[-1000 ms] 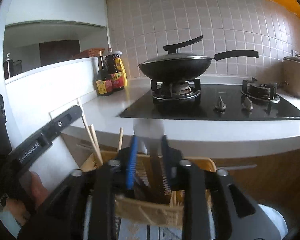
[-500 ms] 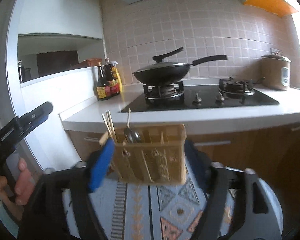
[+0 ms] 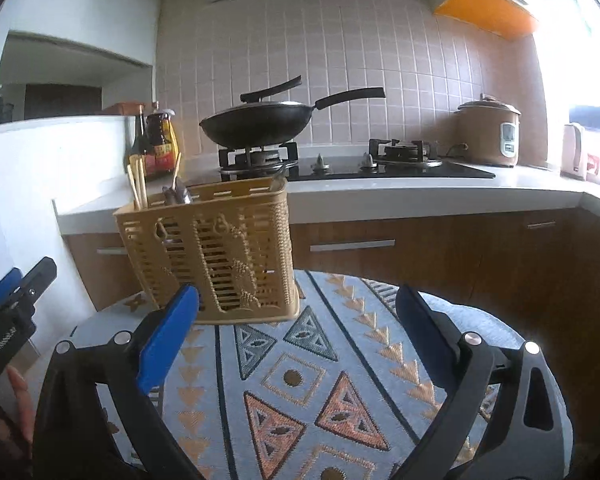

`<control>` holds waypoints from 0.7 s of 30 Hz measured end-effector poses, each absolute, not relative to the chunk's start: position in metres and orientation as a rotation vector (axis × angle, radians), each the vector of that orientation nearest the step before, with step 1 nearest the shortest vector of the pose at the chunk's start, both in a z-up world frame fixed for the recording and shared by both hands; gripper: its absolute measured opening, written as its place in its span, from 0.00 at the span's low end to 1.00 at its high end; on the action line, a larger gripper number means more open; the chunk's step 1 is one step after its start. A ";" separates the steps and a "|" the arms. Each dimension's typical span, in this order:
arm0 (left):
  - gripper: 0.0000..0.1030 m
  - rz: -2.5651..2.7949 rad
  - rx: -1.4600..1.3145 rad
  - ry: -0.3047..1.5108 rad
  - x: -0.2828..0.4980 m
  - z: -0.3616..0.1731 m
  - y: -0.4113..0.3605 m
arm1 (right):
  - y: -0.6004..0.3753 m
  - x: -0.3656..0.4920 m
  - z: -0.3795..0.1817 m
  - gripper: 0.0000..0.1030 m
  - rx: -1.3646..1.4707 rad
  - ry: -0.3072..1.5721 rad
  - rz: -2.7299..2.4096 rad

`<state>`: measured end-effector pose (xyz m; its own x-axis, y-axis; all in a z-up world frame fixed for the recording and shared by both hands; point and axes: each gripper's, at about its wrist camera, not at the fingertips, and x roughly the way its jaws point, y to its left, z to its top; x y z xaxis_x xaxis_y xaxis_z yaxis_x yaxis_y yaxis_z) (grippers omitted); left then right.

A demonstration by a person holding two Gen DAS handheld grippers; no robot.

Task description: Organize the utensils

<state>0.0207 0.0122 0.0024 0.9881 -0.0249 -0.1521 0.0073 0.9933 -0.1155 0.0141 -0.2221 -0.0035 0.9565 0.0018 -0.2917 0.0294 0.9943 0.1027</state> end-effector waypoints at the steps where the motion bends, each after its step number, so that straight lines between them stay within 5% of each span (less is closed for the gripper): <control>1: 0.85 0.004 -0.103 0.135 0.018 0.001 0.011 | -0.223 0.014 -0.004 0.92 0.110 0.295 -0.014; 21: 0.93 0.004 0.052 0.161 0.010 0.005 -0.003 | -0.199 -0.003 -0.007 0.92 0.005 0.250 -0.036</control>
